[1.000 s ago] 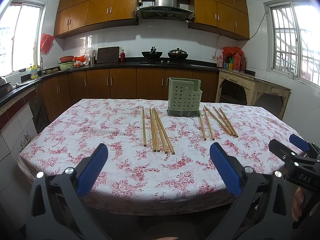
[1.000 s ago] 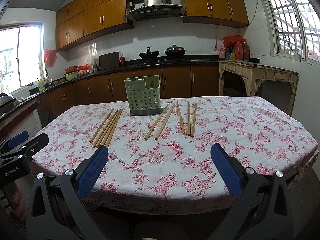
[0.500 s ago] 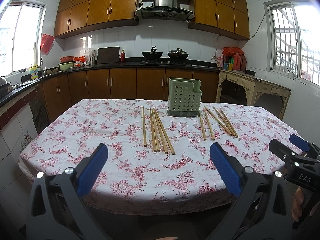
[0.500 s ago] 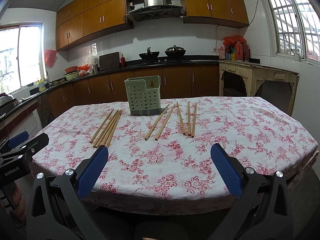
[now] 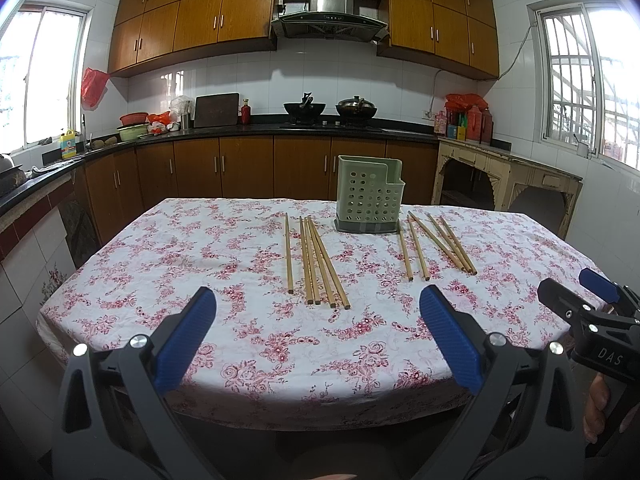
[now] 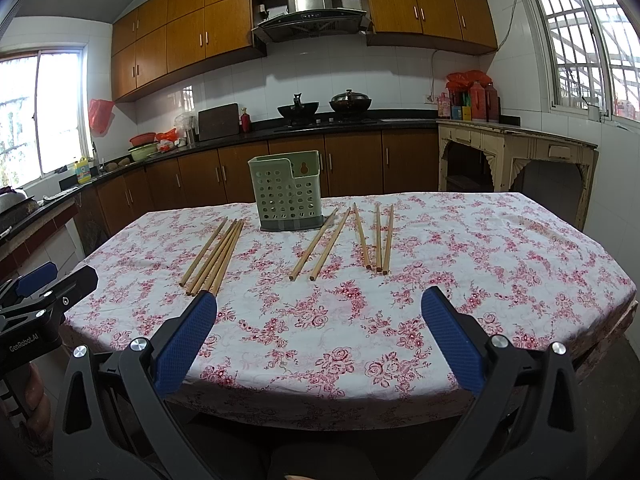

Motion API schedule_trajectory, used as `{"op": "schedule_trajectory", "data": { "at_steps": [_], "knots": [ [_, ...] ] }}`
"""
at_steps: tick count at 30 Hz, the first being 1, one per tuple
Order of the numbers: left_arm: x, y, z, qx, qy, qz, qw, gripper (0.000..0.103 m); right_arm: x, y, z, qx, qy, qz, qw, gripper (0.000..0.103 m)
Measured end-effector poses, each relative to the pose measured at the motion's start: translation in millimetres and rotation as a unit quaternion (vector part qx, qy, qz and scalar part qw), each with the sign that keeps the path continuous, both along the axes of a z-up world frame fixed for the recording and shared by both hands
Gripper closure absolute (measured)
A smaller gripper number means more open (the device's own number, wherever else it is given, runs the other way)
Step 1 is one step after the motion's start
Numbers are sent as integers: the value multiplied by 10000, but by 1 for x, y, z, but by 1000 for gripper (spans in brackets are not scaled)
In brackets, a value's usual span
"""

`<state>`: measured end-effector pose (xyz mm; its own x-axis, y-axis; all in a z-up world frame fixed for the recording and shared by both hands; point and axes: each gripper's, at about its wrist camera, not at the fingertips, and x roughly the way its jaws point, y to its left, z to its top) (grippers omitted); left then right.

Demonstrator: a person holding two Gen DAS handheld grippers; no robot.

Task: Organize utensils

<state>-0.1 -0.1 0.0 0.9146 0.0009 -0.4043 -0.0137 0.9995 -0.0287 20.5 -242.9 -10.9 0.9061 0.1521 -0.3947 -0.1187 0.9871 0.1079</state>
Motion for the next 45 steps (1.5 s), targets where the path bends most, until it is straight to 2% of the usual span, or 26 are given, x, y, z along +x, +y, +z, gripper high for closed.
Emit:
{"op": "schedule_trajectory", "data": {
  "at_steps": [45],
  "knots": [
    [4, 0, -2, 47, 80, 28, 10000, 4, 6, -2, -3, 30, 86, -18, 10000, 2]
  ]
}}
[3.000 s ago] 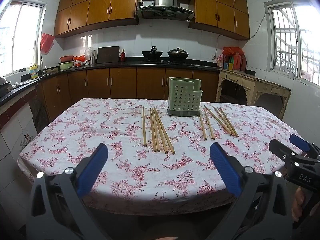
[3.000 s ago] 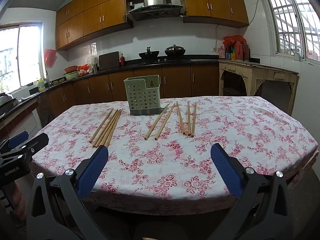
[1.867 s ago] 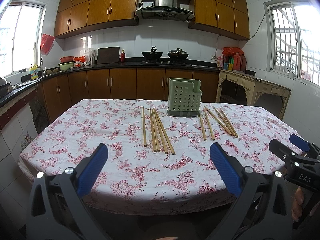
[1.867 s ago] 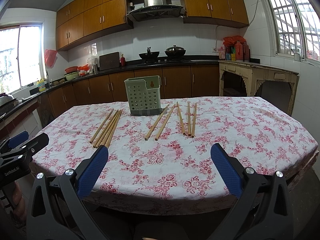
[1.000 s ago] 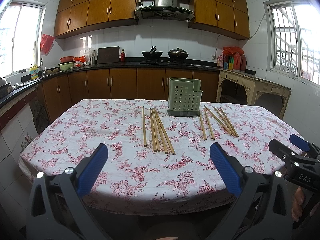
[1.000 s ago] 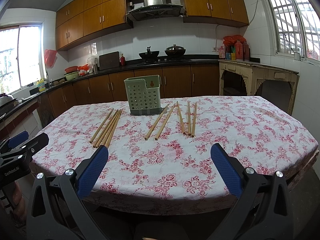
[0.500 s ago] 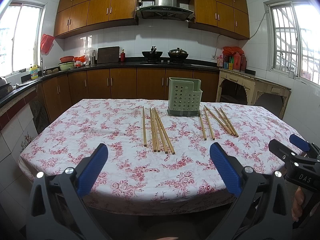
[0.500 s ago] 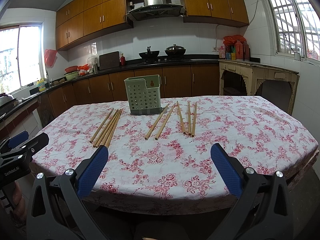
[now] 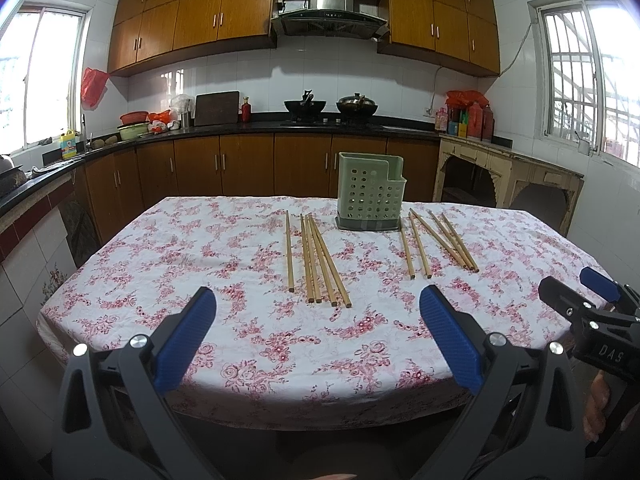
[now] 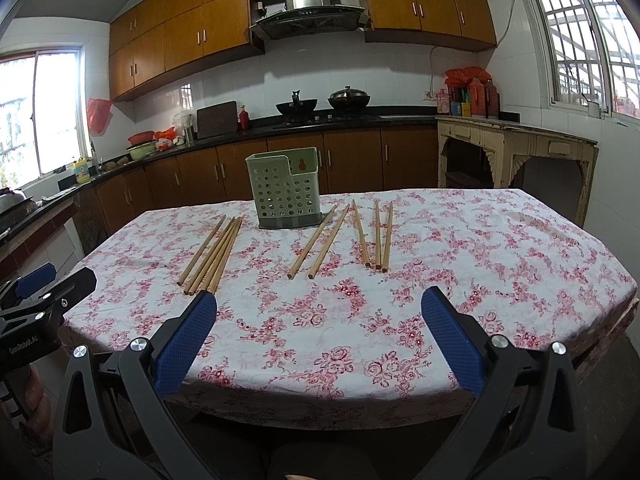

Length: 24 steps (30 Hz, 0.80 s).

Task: Organize utensils
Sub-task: 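Close the left tool on one wooden chopstick while the right tool grasps another chopstick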

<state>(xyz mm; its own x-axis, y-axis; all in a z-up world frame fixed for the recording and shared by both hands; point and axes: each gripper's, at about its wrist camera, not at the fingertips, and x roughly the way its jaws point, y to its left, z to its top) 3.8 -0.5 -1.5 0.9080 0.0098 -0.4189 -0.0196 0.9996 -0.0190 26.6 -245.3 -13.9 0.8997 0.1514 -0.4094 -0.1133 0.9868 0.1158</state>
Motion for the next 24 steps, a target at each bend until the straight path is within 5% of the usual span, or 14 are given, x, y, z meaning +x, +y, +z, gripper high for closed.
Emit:
{"op": "schedule_trajectory", "data": {
  "at_steps": [10, 18, 22, 24],
  "knots": [
    [45, 22, -12, -336, 515, 193, 9979, 4, 47, -11, -3, -44, 274, -185, 9994, 2],
    [121, 53, -27, -411, 1078, 589, 9916, 4, 145, -46, -14, 23, 1004, -967, 9902, 3],
    [154, 61, -38, -333, 1309, 615, 9889, 11, 203, -68, -35, 385, 1728, -1088, 9782, 40],
    [169, 63, -44, -248, 1436, 602, 9875, 24, 225, -74, -47, 576, 2030, -1049, 9718, 52]
  ]
}}
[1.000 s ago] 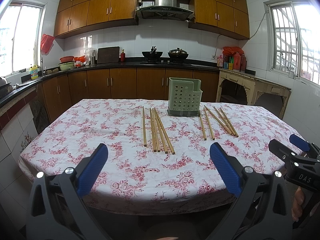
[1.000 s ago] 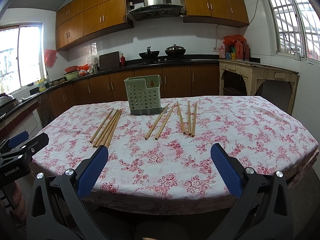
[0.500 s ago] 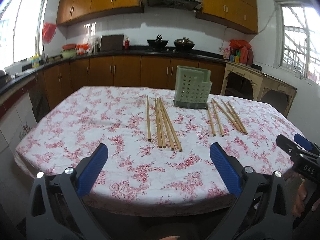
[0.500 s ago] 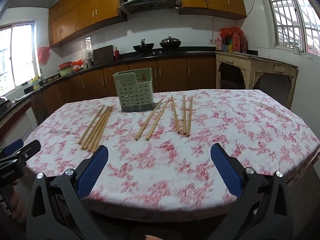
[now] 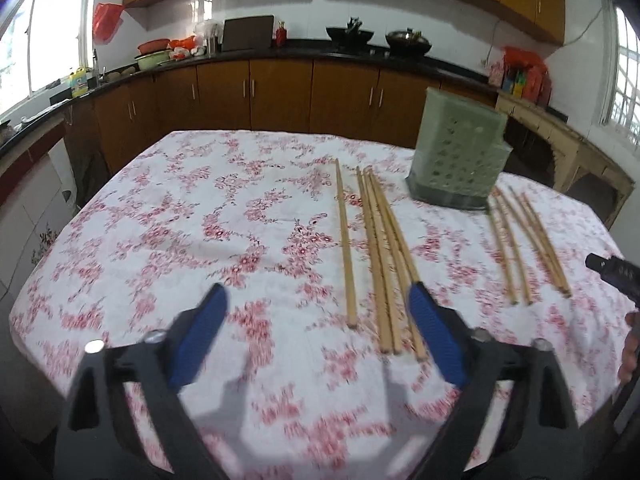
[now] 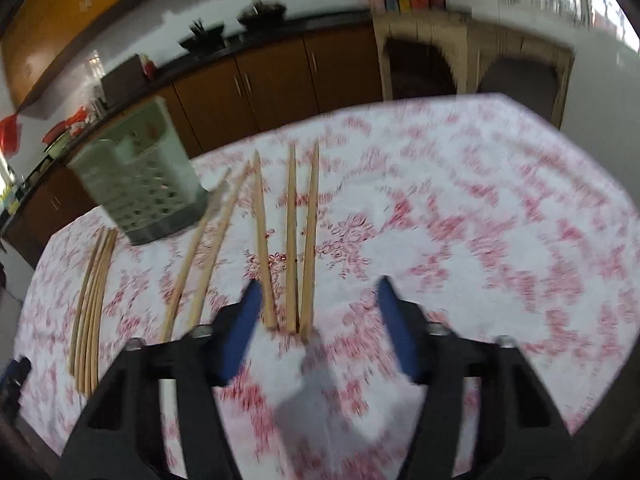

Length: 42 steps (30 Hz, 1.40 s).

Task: Organize utensils
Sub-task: 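Close the left tool on one wooden chopstick while the right tool grasps another chopstick, then lift both held chopsticks and lower them upright into the green utensil holder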

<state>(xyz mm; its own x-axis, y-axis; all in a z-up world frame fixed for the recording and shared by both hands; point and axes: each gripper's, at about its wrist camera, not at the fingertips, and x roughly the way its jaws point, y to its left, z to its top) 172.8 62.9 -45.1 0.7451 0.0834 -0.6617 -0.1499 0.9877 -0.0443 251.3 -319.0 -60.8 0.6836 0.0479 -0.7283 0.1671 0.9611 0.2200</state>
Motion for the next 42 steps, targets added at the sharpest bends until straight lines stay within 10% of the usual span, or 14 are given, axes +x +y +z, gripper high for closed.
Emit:
{"op": "schedule_trajectory", "data": {
  "at_steps": [11, 24, 42],
  "knots": [
    [49, 7, -28, -149, 558, -212, 9981, 53, 42, 12, -31, -554, 515, 104, 9971, 93],
    [71, -6, -46, -145, 957, -651, 9932, 95, 42, 0, -32, -677, 450, -19, 9967, 95],
    [55, -8, -47, 6, 896, -660, 9938, 95, 14, 5, -33, -715, 290, 173, 9969, 95]
  ]
}}
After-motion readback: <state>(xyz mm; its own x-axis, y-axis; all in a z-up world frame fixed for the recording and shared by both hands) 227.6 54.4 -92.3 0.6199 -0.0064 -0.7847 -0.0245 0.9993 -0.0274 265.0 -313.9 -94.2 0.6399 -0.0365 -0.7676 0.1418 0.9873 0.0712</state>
